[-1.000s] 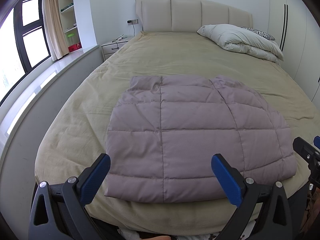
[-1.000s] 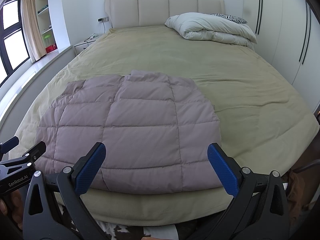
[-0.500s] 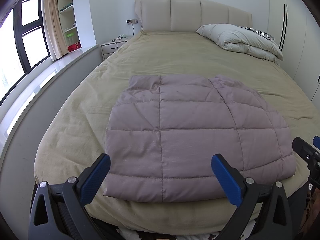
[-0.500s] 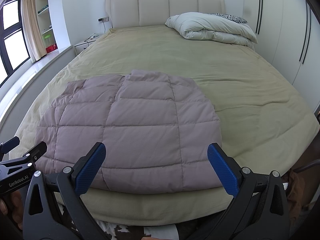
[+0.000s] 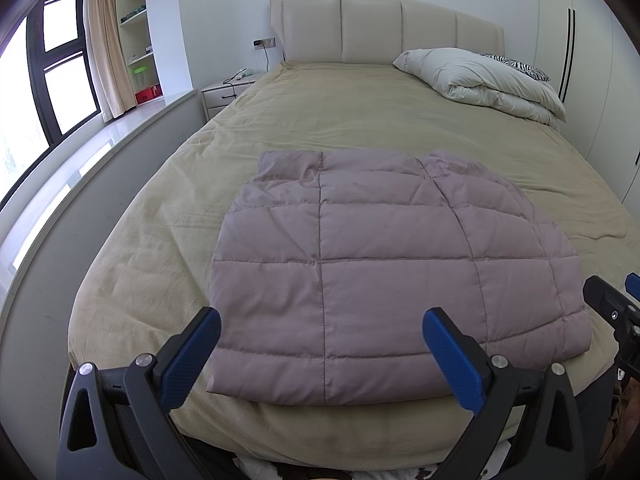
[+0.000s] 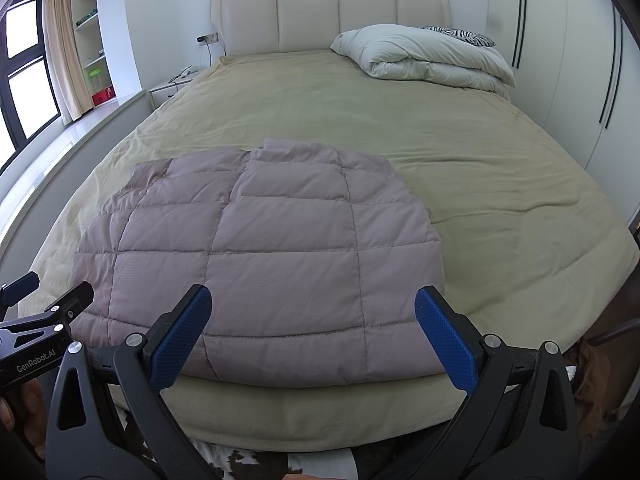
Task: Fold large clothes
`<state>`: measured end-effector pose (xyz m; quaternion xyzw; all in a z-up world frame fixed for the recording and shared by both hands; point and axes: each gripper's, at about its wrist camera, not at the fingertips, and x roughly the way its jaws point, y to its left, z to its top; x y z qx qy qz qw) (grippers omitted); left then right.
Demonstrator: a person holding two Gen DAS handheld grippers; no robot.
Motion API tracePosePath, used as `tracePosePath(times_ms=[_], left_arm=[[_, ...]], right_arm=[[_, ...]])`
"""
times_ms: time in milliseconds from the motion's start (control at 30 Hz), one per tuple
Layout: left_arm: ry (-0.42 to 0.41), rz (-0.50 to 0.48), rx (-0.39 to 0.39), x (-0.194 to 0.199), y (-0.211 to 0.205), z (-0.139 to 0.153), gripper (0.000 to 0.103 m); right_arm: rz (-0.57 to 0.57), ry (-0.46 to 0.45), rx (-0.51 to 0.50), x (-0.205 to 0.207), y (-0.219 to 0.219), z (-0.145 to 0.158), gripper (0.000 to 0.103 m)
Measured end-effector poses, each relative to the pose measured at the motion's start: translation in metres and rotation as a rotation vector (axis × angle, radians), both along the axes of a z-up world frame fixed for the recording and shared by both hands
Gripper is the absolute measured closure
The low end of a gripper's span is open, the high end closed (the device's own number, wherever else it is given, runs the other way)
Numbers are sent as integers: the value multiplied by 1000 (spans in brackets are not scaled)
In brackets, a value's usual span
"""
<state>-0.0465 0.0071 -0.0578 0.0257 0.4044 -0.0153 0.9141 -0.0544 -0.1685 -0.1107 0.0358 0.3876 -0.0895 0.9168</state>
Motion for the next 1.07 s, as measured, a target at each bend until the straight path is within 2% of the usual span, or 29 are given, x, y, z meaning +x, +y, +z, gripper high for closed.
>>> tracePosePath(times_ms=[600,1067], left_arm=[[6,-5,-7,3,1,1,0],[-33,-20,-1,0,1,1,1]], right_arm=[[9,1,1,1,-1,-2,0],[28,18,10,7,-9,-7,0]])
